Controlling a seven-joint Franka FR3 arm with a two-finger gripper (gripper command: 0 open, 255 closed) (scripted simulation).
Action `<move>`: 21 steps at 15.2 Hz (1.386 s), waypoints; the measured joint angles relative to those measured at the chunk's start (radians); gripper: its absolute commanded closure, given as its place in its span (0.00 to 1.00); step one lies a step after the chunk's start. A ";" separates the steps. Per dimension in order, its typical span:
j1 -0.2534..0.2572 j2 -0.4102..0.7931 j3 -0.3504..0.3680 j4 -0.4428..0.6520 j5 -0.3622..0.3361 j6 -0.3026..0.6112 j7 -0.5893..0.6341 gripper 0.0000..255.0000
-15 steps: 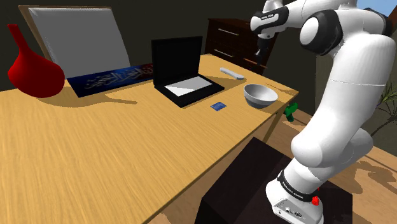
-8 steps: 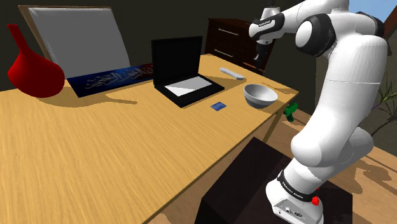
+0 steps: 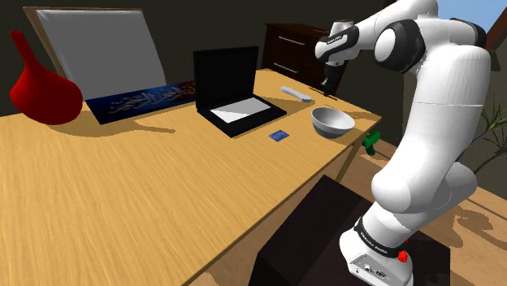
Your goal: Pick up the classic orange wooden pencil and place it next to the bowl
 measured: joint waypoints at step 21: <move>-0.004 0.065 0.005 -0.084 0.004 0.147 0.018 0.00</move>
